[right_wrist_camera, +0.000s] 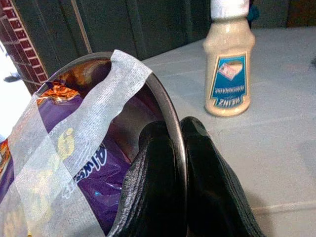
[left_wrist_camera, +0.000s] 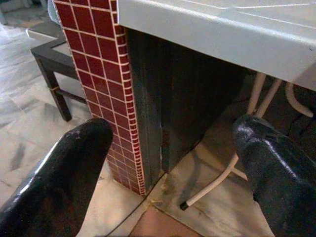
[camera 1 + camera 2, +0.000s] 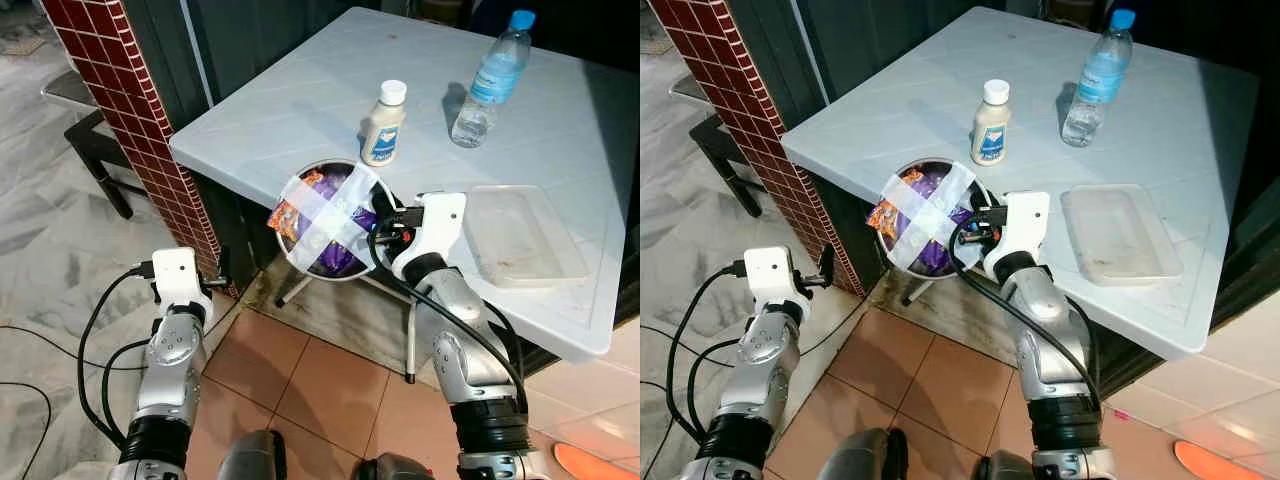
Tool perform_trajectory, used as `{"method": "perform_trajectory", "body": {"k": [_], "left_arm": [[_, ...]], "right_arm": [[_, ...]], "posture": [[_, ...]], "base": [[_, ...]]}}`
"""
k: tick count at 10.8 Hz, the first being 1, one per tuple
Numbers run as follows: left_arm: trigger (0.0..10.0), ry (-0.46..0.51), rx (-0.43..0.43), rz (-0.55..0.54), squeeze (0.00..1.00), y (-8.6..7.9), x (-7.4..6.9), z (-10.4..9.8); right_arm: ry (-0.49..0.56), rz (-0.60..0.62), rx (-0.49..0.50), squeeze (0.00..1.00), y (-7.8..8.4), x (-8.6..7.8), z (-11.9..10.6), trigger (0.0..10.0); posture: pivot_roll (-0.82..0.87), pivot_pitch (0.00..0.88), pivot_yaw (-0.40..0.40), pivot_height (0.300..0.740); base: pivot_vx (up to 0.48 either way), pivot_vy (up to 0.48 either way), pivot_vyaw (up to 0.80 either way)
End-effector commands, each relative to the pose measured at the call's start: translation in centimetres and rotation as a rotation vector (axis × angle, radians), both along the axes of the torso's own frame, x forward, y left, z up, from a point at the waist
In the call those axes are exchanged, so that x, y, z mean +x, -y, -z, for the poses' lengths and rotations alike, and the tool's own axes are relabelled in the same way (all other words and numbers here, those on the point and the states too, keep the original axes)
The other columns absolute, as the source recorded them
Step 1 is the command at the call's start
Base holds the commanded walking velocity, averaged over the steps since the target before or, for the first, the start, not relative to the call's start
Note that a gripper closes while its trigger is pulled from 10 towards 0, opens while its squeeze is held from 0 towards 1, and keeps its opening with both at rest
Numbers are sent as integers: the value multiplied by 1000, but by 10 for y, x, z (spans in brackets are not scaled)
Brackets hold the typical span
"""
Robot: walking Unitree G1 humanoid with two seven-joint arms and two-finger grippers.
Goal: Restocking fridge
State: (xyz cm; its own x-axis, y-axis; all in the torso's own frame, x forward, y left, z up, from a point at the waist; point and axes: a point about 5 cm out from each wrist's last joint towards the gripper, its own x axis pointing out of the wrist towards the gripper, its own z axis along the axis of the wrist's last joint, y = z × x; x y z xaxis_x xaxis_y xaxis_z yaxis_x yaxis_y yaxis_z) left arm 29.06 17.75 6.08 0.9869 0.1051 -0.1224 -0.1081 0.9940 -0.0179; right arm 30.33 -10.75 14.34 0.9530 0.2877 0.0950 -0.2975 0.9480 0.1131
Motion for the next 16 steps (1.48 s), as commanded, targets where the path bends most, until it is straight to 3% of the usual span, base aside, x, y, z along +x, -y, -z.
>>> {"method": "perform_trajectory", "body": {"k": [1,2,4,5,6,7,8,12,13,16], "left_arm": [[10000,0,19,-9,0,-4,1,0],[10000,18,30,-8,0,-5,2,-4],[10000,26,38,-1,0,-4,2,-7],[10000,24,40,3,0,-3,1,-6],[10000,24,41,6,0,-2,0,-6],[10000,20,43,7,0,-3,-1,-6],[10000,13,48,6,0,-5,-3,-4],[10000,6,51,18,0,-5,-3,-4],[10000,6,52,20,0,-4,-3,-4],[10000,12,58,30,0,-3,-4,-5]], "right_arm": [[74,4,-14,0,0,-3,-12,10000],[25,-1,29,0,4,-6,-5,10000],[25,123,-146,0,12,-4,4,10000],[-24,91,-44,0,7,-5,9,10000],[-9,203,-124,0,11,-4,11,10000],[-64,113,-62,0,6,-6,14,10000],[-57,113,-29,0,8,-8,14,10000],[-44,119,-21,0,8,-6,10,10000],[-21,105,-74,0,8,-6,9,10000],[-27,92,-81,0,7,-6,12,10000]], "posture": [[7,52,44,740],[6,55,50,740],[4,59,51,740],[9,62,51,740],[11,64,50,740],[14,71,50,740],[15,74,51,740],[18,73,57,740],[19,72,58,740],[28,74,54,740]], "base": [[-307,0,0],[-319,0,0],[-306,0,0],[-296,0,0],[-296,0,0],[-292,0,0],[-292,0,0],[-198,0,0],[0,0,0],[0,0,800]]}}
